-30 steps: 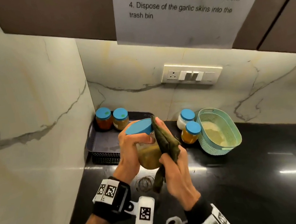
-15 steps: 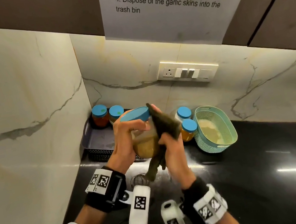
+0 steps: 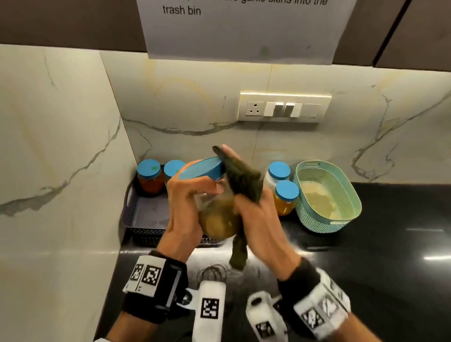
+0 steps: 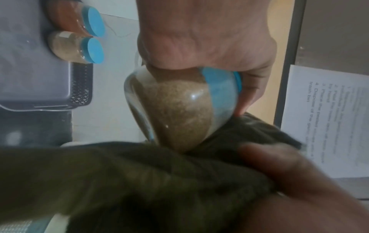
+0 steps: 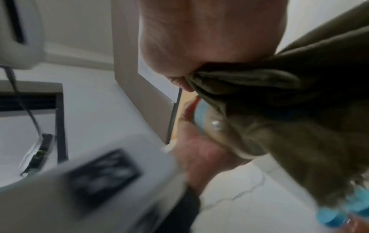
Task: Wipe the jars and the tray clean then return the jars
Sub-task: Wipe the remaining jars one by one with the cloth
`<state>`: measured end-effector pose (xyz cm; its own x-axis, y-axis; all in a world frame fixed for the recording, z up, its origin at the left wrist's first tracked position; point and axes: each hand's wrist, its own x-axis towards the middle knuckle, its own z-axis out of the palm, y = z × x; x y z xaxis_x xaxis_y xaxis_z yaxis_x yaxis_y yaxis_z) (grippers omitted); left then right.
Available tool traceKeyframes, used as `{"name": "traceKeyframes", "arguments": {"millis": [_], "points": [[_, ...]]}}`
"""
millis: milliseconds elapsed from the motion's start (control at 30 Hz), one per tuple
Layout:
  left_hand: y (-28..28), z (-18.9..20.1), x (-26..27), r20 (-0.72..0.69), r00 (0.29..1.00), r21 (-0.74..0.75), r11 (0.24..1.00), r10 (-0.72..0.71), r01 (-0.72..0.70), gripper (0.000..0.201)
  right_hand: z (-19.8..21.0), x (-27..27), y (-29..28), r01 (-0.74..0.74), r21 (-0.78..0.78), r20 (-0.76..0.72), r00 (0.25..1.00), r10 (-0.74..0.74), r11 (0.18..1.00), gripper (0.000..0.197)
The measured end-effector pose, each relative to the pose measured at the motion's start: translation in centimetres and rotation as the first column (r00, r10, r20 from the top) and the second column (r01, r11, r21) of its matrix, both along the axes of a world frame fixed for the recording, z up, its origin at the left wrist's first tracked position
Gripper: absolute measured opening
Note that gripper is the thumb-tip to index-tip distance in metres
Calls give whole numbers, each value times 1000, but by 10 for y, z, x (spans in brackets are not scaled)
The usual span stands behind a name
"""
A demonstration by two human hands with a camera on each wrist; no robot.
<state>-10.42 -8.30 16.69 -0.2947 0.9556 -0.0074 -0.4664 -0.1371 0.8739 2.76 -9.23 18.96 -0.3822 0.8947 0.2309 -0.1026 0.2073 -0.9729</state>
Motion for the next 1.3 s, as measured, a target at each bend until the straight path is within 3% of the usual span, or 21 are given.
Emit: {"name": "traceKeyframes", "arguments": {"millis": [67,133,200,300,367,433,500,600,633,667,700,733,767,800,833,900,933,1000,1067,1167,1300], "points": [[2,-1,-1,84,996,3,1000,-13,12,44,-7,-2,-18,53,208,111,991,-78,977,66],[0,-2,0,141,990,1,1000,-28,28,38,-19,-4,-22,80,372,189,969,-160,925,74],[0,-2,4,92,996,-22,1000,-15,17,45,-11,-2,-3,79,210,77,992,-97,975,68],[3,3,7,-21,999,-32,998,44,-44,62,-9,2,18,27,-25,34,999,-26,999,38],[3,5,3,44,999,-14,999,30,-30,60,0,-1,1,106,25,94,990,-108,994,60],[0,8,4,102,995,3,1000,3,-4,52,-8,-3,-18,101,260,187,970,-153,960,84],[-2,7,3,118,993,-6,1000,-13,14,49,-26,-2,-18,103,357,202,962,-184,929,89],[-1,7,7,164,986,-92,995,-7,23,26,-29,1,6,93,186,130,984,-118,978,97],[-6,12,16,138,989,-94,994,-46,60,27,-27,1,11,77,131,135,986,-94,988,101],[-11,21,23,116,993,31,999,-17,14,38,-25,1,12,78,113,158,983,-95,991,105],[-12,29,28,275,961,48,997,41,-56,51,-22,2,11,78,131,179,979,-101,988,108],[-12,34,32,549,830,-50,996,94,-80,56,-20,1,10,83,141,163,981,-106,986,108],[-6,34,28,396,908,-84,990,141,-118,52,-18,2,10,109,132,132,983,-126,985,104],[-14,40,23,126,986,-34,994,105,-102,51,-17,5,13,135,99,106,984,-146,986,98],[-18,37,32,104,993,39,998,-48,45,60,-13,9,16,139,42,90,986,-142,989,89],[-4,35,9,-41,998,-122,991,-52,47,79,1,19,27,84,-55,90,993,-79,995,73],[-4,35,3,-76,993,-99,992,-88,81,80,8,26,32,20,-81,99,995,-12,997,67],[-4,34,1,-63,987,-81,986,-149,144,75,16,33,40,-135,-140,62,987,145,981,64],[-4,34,8,-76,987,-48,989,-144,141,71,19,30,40,-174,-156,14,984,178,972,61],[3,34,3,21,995,-34,995,-95,96,62,16,15,25,-54,-63,-44,998,52,997,56],[3,37,-6,93,985,-24,989,-144,147,87,4,-9,0,129,102,-122,986,-117,986,56]]}}
